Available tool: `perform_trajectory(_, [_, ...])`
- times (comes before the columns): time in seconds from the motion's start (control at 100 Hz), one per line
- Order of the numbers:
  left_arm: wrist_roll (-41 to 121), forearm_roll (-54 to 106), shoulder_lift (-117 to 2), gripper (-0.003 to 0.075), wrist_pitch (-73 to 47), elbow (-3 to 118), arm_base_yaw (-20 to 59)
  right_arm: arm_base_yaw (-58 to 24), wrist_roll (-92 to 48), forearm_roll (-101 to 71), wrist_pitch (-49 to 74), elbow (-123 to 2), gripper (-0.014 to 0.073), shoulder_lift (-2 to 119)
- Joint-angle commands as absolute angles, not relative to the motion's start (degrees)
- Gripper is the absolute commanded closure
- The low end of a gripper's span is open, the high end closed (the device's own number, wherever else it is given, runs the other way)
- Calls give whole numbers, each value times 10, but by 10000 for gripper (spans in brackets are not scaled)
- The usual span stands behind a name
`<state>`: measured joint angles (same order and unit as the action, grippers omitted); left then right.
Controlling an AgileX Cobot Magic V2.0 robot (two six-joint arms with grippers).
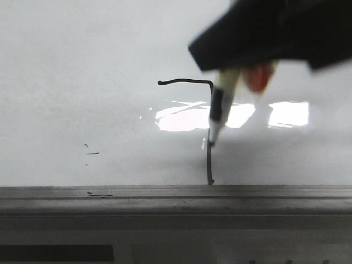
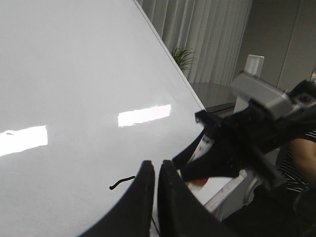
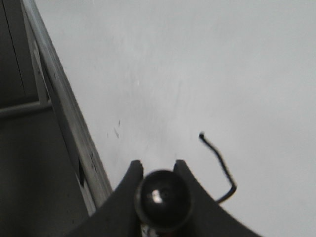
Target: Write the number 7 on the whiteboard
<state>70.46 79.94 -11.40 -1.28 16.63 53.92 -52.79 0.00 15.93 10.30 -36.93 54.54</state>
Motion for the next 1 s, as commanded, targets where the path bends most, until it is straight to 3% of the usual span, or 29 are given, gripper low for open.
perform_trajectory(0.0, [699, 804, -120, 739, -12, 182, 541, -544, -6, 166, 97, -434, 636, 508])
perform_trajectory(0.09, [699, 807, -133, 707, -22, 182, 541, -561, -6, 166, 168, -478, 636, 497])
perform_trajectory(0.26, [699, 807, -198, 501, -50, 187, 541, -593, -6, 159, 254, -507, 640, 497])
perform_trajectory(0.42, [722, 762, -286, 392, -108, 215, 541, -639, -6, 134, 266, -506, 640, 499])
perform_trajectory(0.77, [857, 753, -420, 384, -243, 300, 541, -695, -6, 116, 255, -506, 640, 511])
perform_trajectory(0.99, [868, 842, -473, 384, -246, 334, 541, -715, -6, 109, 205, -506, 640, 516])
